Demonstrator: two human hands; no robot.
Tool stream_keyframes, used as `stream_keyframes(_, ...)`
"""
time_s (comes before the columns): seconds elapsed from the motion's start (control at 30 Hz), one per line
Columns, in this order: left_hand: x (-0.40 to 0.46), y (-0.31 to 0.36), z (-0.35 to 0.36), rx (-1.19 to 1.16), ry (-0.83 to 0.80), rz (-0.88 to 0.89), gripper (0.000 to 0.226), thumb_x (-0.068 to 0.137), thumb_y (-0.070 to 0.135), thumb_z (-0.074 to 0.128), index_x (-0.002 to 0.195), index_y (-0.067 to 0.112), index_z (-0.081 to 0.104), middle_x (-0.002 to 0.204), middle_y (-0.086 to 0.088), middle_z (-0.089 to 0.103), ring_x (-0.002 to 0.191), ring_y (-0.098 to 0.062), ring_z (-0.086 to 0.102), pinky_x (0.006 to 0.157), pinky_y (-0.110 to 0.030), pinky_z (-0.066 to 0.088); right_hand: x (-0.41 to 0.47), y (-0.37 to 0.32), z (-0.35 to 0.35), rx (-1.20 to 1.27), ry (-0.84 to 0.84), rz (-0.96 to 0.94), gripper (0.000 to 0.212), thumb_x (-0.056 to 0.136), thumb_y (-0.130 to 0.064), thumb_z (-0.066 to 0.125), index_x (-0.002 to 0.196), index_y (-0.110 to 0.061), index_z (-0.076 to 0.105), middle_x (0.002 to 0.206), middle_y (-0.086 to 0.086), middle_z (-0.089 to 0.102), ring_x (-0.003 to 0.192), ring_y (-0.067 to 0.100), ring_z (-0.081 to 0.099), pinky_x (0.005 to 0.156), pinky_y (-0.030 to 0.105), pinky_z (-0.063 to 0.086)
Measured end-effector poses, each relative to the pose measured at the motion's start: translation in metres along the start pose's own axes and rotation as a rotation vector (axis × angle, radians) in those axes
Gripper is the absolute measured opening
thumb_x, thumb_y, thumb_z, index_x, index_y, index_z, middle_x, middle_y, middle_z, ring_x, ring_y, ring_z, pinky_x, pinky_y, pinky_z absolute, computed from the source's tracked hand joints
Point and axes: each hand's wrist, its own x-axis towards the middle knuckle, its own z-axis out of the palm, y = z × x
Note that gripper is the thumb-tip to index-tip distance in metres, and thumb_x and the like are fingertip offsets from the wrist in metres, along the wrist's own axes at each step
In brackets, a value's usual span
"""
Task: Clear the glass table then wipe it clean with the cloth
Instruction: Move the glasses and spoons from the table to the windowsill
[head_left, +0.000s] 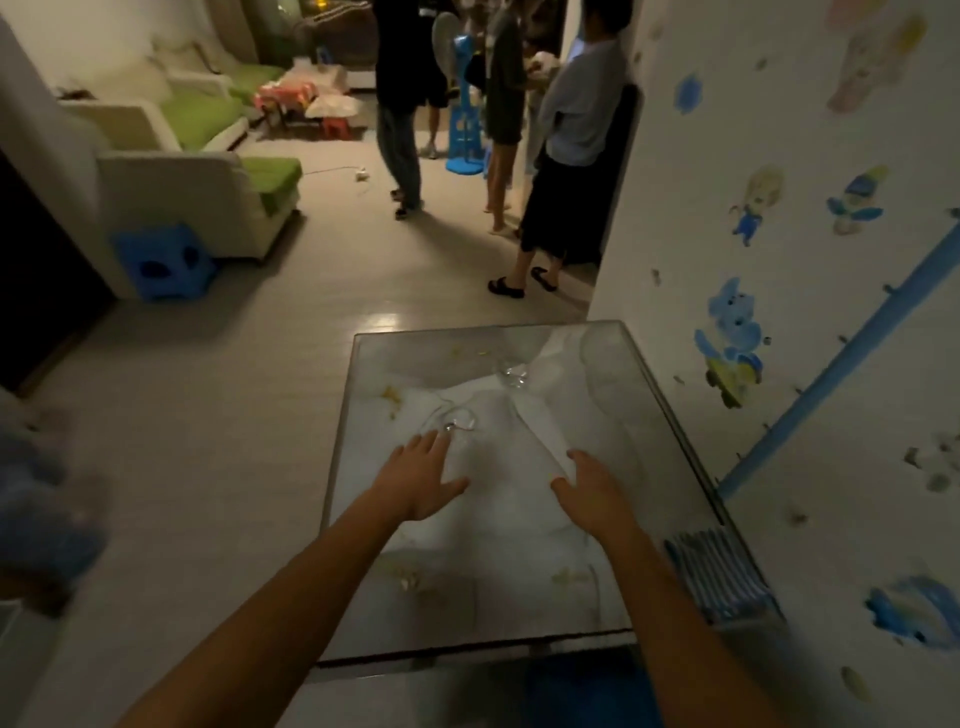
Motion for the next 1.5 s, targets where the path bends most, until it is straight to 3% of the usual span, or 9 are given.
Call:
stream_keyframes(0.33,0.042,-0.027,0.011,-0.053,-0.01,-0.201,0.089,0.09,0.061,0.051,0.155,0.013,0.015,0.161,-0.011,0.021,0.146,-0.029,0.025,0.117,-0.044,0.026,0.096,-0.009,0.034,-0.041,-0.173,-0.043,0.058,0.094,-0.034,0.056,0.145,-0.013,0.038,0.142,0.01,0.049,0.126,0.026,0.05,0.102,0.032,0.041)
stream_keyframes(0.57,0.107,-0.06,0.02,-0.105,-0.047,-0.196,0.094,0.087,0.059,0.059,0.156,0.013,0.013,0.161,-0.01,0.021,0.145,-0.028,0.027,0.116,-0.044,0.03,0.15,-0.008,0.063,-0.058,-0.225,0.049,0.056,0.093,-0.034,0.057,0.143,-0.014,0.041,0.141,0.012,0.049,0.126,0.026,0.05,0.103,0.033,0.042)
stream_keyframes(0.73,0.164,-0.092,0.031,-0.161,-0.089,-0.15,0.093,0.08,0.054,0.07,0.151,0.016,0.024,0.153,-0.009,0.036,0.135,-0.028,0.041,0.107,-0.041,0.04,0.188,-0.013,0.094,-0.098,-0.236,0.106,0.055,0.092,-0.033,0.056,0.142,-0.013,0.043,0.141,0.011,0.05,0.127,0.026,0.049,0.102,0.031,0.039)
stream_keyframes(0.87,0.226,-0.12,0.06,-0.196,-0.14,-0.124,0.104,0.075,0.057,0.073,0.154,0.016,0.019,0.157,-0.006,0.031,0.138,-0.027,0.039,0.108,-0.04,0.038,0.235,-0.012,0.141,-0.056,-0.252,0.189,0.061,0.09,-0.038,0.057,0.144,-0.017,0.041,0.141,0.012,0.05,0.128,0.026,0.049,0.105,0.035,0.041)
stream_keyframes(1.03,0.284,-0.145,0.1,-0.225,-0.221,-0.084,0.122,0.065,0.062,0.078,0.156,0.018,0.012,0.162,-0.003,0.022,0.144,-0.024,0.031,0.113,-0.044,0.037,0.277,-0.004,0.187,-0.009,-0.239,0.226,0.052,0.088,-0.037,0.061,0.135,-0.02,0.05,0.124,0.012,0.062,0.116,0.028,0.057,0.096,0.033,0.046)
stream_keyframes(1.1,0.294,-0.15,0.109,-0.245,-0.227,-0.09,0.124,0.062,0.063,0.079,0.156,0.02,0.012,0.161,-0.003,0.023,0.144,-0.023,0.031,0.113,-0.044,0.037,0.284,0.0,0.195,0.012,-0.244,0.227,0.047,0.087,-0.037,0.062,0.131,-0.022,0.053,0.104,0.008,0.067,0.104,0.026,0.062,0.085,0.03,0.047)
stream_keyframes(1.2,0.31,-0.155,0.121,-0.251,-0.26,-0.053,0.123,0.065,0.058,0.081,0.157,0.017,0.011,0.162,-0.005,0.023,0.145,-0.025,0.029,0.114,-0.041,0.034,0.295,0.008,0.209,0.064,-0.232,0.216,0.035,0.088,-0.034,0.063,0.122,-0.026,0.058,0.079,-0.002,0.061,0.086,0.019,0.062,0.069,0.024,0.038)
stream_keyframes(1.5,0.321,-0.153,0.134,-0.3,-0.214,-0.034,0.109,0.063,0.059,0.081,0.149,0.021,0.027,0.143,-0.006,0.051,0.129,-0.028,0.047,0.104,-0.044,0.043,0.299,0.019,0.229,0.193,-0.125,0.209,0.021,0.089,-0.036,0.063,0.109,-0.029,0.063,0.082,-0.001,0.066,0.076,0.014,0.061,0.07,0.026,0.045)
